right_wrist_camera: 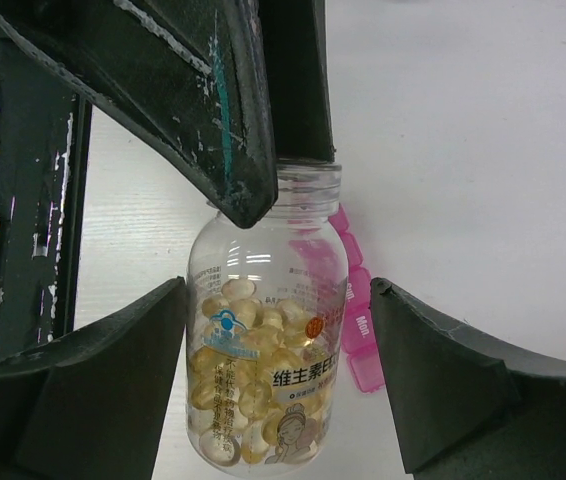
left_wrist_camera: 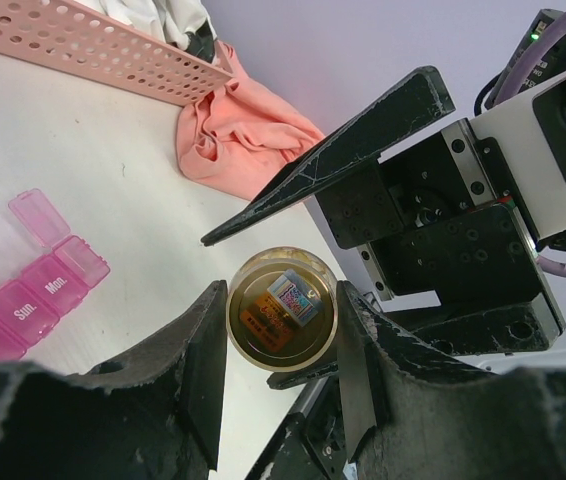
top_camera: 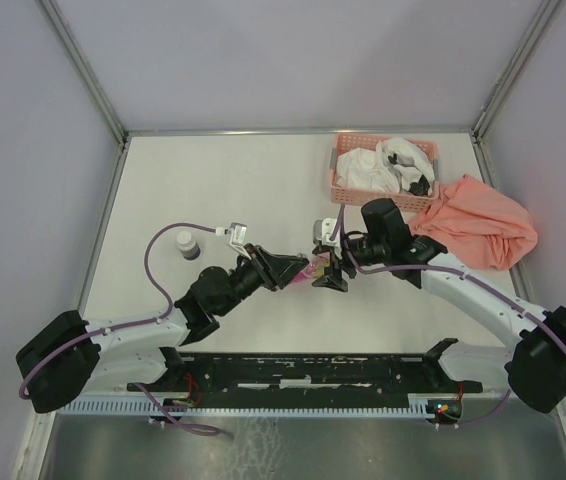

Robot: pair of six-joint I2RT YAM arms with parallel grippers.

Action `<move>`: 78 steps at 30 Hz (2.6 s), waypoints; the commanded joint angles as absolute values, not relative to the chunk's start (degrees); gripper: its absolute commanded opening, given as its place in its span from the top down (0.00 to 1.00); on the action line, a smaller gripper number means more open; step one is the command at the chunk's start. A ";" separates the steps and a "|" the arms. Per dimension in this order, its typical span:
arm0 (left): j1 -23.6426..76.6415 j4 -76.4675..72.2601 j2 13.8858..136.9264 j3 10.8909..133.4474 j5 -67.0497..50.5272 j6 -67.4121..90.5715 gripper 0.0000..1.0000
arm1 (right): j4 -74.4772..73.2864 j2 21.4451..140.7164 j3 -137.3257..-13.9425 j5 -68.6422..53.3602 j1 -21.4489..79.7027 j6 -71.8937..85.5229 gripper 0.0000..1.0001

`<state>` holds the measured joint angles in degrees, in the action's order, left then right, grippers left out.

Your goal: Sort the pills into containers

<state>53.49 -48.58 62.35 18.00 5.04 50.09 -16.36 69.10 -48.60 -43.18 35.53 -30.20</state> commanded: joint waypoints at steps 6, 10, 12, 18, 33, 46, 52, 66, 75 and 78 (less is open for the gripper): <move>53.81 -54.26 61.94 19.99 5.64 52.36 0.97 | -14.59 69.61 -48.82 -42.02 36.47 -29.53 0.20; 53.89 -54.62 62.15 19.95 5.45 52.52 0.97 | -14.59 69.73 -48.95 -41.79 36.66 -29.39 0.21; 53.87 -54.62 62.17 19.95 5.53 52.48 0.97 | -14.75 69.80 -49.04 -41.70 36.73 -29.27 0.22; 53.90 -54.58 61.99 19.83 5.62 52.47 0.97 | -15.12 69.55 -49.72 -41.48 36.93 -28.98 0.31; 53.86 -53.18 58.80 18.67 6.75 51.15 0.48 | -17.51 69.01 -52.15 -44.17 36.91 -27.03 0.98; 53.85 -46.76 44.38 13.25 6.76 36.83 0.23 | -22.83 69.37 -54.35 -50.69 35.15 -29.06 0.98; 53.81 -53.65 36.81 7.09 -0.89 21.53 0.13 | -26.20 69.21 -54.80 -52.11 34.94 -33.12 0.98; 53.83 -54.78 43.37 8.17 -24.43 -7.27 0.04 | -33.81 69.75 -54.89 -54.70 34.96 -45.65 0.98; 53.83 -54.30 50.93 12.08 -24.22 -10.22 0.06 | -34.57 70.13 -54.86 -55.81 34.62 -47.17 0.98; 53.86 -54.71 47.47 10.10 -17.82 -5.62 0.09 | -35.16 70.03 -59.08 -62.13 28.68 -40.64 0.98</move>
<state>53.76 -51.55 50.72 9.89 -23.49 -6.63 -35.35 70.32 -53.10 -54.08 34.33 -45.71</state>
